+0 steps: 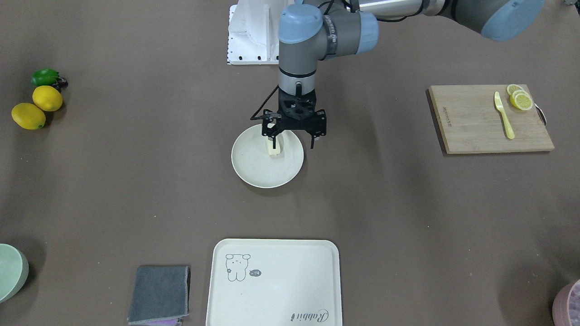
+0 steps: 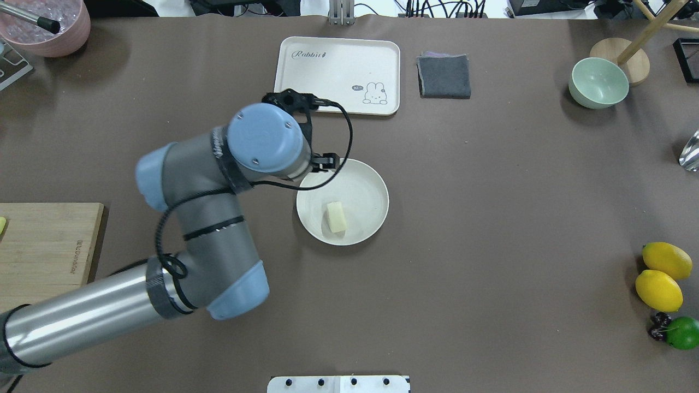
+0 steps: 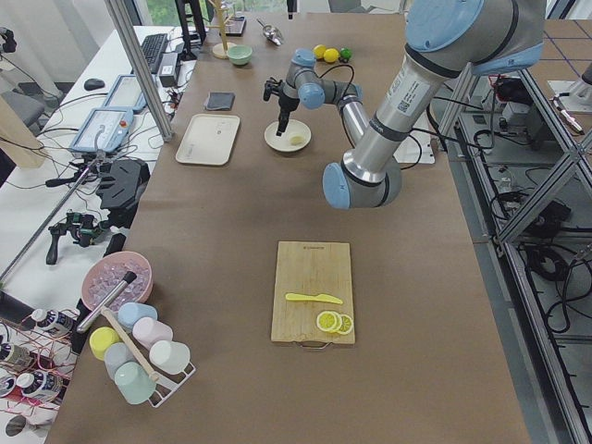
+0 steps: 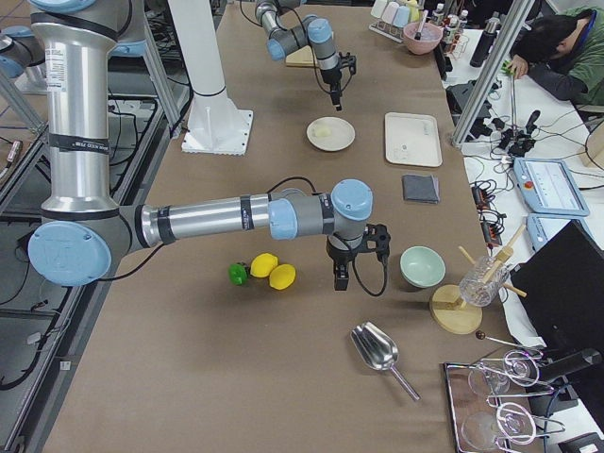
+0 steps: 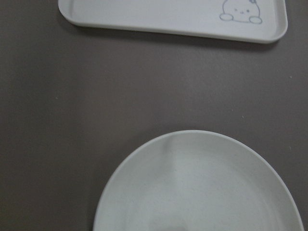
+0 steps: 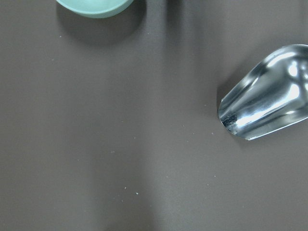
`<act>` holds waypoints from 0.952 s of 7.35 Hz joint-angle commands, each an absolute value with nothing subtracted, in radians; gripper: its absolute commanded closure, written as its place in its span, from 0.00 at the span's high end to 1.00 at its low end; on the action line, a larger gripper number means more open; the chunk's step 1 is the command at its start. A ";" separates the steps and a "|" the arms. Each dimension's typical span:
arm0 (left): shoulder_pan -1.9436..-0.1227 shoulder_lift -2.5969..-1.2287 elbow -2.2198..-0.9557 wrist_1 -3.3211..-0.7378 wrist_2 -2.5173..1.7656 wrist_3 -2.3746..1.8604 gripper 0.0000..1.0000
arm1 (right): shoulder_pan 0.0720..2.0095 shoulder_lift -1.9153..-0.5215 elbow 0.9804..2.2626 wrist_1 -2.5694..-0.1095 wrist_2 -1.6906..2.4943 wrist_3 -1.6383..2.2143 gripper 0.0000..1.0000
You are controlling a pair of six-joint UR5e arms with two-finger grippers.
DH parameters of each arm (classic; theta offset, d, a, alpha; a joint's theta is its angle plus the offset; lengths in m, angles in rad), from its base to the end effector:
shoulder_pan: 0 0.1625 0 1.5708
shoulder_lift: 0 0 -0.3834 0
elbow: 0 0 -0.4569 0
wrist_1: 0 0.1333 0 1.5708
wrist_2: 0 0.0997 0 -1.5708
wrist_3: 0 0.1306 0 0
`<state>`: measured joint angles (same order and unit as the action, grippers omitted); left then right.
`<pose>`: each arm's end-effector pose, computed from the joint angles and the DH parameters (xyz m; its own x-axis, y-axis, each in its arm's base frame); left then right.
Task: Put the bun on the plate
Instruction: 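Open the left gripper and raise it away from the plate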
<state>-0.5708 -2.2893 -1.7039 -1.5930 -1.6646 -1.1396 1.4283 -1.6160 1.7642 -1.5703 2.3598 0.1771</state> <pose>0.5380 -0.4893 0.1144 0.6903 0.0513 -0.7217 0.2080 0.9413 0.2659 -0.0374 -0.5470 0.5543 0.6966 -0.0285 0.7169 0.0180 0.9996 0.0222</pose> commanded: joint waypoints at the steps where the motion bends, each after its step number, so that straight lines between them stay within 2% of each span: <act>1: -0.796 -2.122 -1.845 -1.586 -1.840 -0.970 0.98 | 1.460 -1.637 1.744 -1.569 2.384 0.167 1.00; 3: -1.004 -1.998 -1.887 -1.589 -1.952 -0.594 0.98 | 1.495 -1.663 1.744 -1.563 2.384 0.160 1.00; 7: -1.231 -1.791 -1.873 -1.594 -2.050 -0.528 0.98 | 1.497 -1.663 1.744 -1.563 2.384 0.149 1.00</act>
